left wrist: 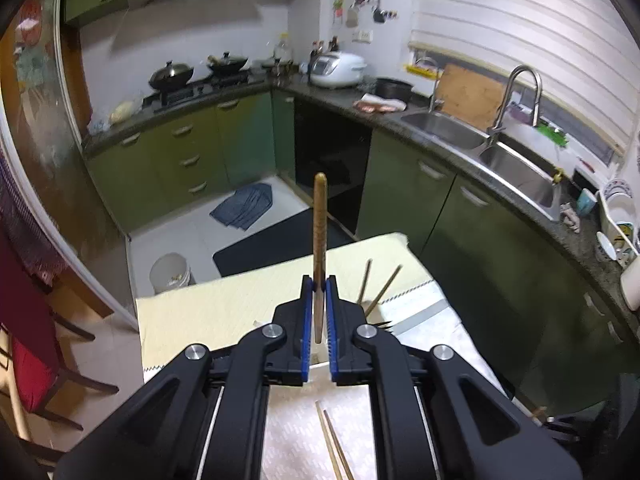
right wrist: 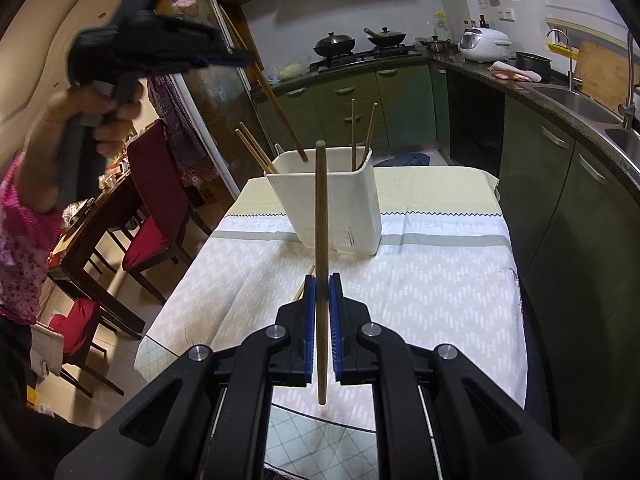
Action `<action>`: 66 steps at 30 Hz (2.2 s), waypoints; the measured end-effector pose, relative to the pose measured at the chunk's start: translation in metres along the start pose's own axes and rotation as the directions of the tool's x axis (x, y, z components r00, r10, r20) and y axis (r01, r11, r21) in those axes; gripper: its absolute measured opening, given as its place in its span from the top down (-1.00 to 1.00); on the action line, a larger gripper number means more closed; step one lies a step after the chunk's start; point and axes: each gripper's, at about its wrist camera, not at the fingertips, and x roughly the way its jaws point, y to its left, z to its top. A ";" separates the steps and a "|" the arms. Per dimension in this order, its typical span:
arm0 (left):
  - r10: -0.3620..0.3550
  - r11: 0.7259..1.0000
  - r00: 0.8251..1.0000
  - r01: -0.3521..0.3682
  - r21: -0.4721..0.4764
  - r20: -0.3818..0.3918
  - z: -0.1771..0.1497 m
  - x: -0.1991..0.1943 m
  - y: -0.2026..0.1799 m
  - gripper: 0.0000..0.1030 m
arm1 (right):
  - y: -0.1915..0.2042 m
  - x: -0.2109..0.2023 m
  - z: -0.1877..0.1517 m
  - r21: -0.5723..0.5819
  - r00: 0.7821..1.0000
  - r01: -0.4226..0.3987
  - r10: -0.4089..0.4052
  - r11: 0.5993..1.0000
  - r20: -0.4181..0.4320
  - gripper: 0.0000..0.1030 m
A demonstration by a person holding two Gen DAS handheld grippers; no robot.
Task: Organize utensils
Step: 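Lift both held chopsticks and carry them above the white holder, then open the left gripper to drop its chopstick in the holder while the right gripper lowers its own in, then open the right gripper over the holder and move both grippers back to the cloth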
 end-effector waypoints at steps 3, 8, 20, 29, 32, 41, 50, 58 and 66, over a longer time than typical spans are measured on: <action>0.029 1.000 0.999 -0.029 0.004 -0.027 -0.006 0.017 0.005 0.87 | 0.002 -0.001 0.002 -0.005 1.000 -0.001 0.001 1.000 0.005 0.85; 0.043 0.999 0.994 -0.042 0.009 -0.100 -0.022 0.045 0.011 0.87 | 0.004 -0.004 0.013 -0.010 1.000 -0.003 0.003 1.000 0.026 0.85; -0.007 1.000 0.999 0.007 -0.029 -0.032 -0.030 0.007 0.026 0.05 | 0.017 -0.019 0.072 -0.028 0.990 0.019 -0.015 0.999 0.143 0.85; -0.049 0.998 0.998 0.048 -0.039 -0.033 -0.078 -0.037 0.042 -0.02 | 0.023 -0.018 0.144 0.005 0.958 0.025 -0.026 1.000 0.287 0.85; -0.053 0.997 0.996 0.050 -0.052 -0.066 -0.102 -0.037 0.048 -0.02 | 0.022 -0.004 0.167 0.029 0.945 0.028 -0.035 0.999 0.325 0.85; -0.078 0.995 0.971 0.061 -0.083 -0.227 -0.170 -0.008 0.060 -0.02 | 0.005 0.084 0.188 0.063 0.942 0.144 -0.157 0.988 0.297 0.85; -0.082 0.995 0.948 0.060 -0.081 -0.308 -0.186 0.023 0.052 -0.02 | 0.005 0.127 0.158 -0.006 0.965 0.172 -0.167 0.985 0.202 0.45; -0.086 0.995 0.889 0.058 -0.076 -0.451 -0.215 0.085 0.022 -0.02 | 0.010 0.055 0.093 -0.011 0.965 0.120 -0.114 0.993 0.236 0.33; -0.038 0.997 0.833 -0.004 -0.074 -0.553 -0.237 0.136 0.009 -0.01 | -0.021 0.020 0.026 0.037 0.975 0.112 -0.117 0.993 0.188 0.28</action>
